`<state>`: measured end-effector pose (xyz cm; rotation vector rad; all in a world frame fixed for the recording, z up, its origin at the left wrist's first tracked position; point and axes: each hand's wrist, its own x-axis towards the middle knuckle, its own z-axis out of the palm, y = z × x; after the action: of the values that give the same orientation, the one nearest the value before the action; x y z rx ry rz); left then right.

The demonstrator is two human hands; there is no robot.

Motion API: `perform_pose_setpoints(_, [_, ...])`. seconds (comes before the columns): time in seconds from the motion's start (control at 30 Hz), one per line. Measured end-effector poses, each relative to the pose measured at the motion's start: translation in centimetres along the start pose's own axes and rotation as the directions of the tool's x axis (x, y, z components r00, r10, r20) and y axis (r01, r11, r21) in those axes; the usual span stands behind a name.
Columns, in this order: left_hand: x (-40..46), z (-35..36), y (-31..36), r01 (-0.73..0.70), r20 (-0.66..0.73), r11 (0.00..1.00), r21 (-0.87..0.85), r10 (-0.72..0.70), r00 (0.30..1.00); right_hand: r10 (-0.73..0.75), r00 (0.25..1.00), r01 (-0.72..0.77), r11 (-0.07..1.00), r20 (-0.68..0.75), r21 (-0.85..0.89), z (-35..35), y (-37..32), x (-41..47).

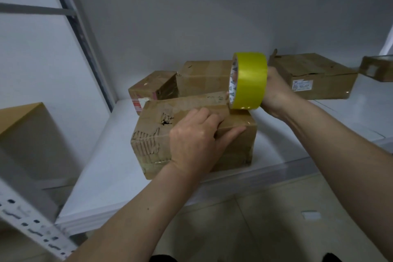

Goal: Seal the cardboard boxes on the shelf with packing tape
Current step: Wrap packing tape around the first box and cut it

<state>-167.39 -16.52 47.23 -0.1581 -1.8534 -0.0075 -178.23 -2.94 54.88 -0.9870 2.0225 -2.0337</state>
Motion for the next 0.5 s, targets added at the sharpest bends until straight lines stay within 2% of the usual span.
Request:
perform_pose_setpoints(0.17, [0.0,0.3,-0.1,0.004,0.002,1.000,-0.005,-0.004,1.000,-0.032,0.999,0.033,0.998,-0.020,0.048,0.6,0.4,0.3])
perform_pose_setpoints(0.23, [0.3,-0.2,0.0,0.023,0.075,0.999,-0.023,-0.021,0.997,-0.038,0.999,0.040,0.996,-0.026,0.085,0.8,0.0,-0.1])
perform_pose_setpoints(0.3, [1.8,-1.4,0.6,0.154,0.225,0.988,-0.022,-0.146,0.963,-0.039,0.999,0.041,0.997,-0.029,0.072,0.7,-0.1,0.0])
perform_pose_setpoints(0.33, [3.1,-1.8,0.8,0.278,0.343,0.960,-0.006,-0.260,0.903,-0.045,0.998,0.046,0.998,-0.042,0.033,0.6,-0.2,0.1])
perform_pose_setpoints(0.4, [5.9,-1.7,0.3,0.493,0.585,0.868,0.056,-0.428,0.688,-0.052,0.996,0.048,0.997,-0.071,-0.054,0.5,-0.6,0.2])
perform_pose_setpoints(0.47, [8.4,-1.1,-0.3,0.576,0.773,0.815,0.063,-0.404,0.489,-0.058,0.996,0.051,0.994,-0.072,-0.101,0.5,-0.9,0.2])
perform_pose_setpoints(0.5, [9.1,-0.8,-0.4,0.618,0.826,0.786,-0.010,-0.342,0.448,-0.063,0.996,0.055,0.992,-0.069,-0.116,0.4,-1.1,0.1])
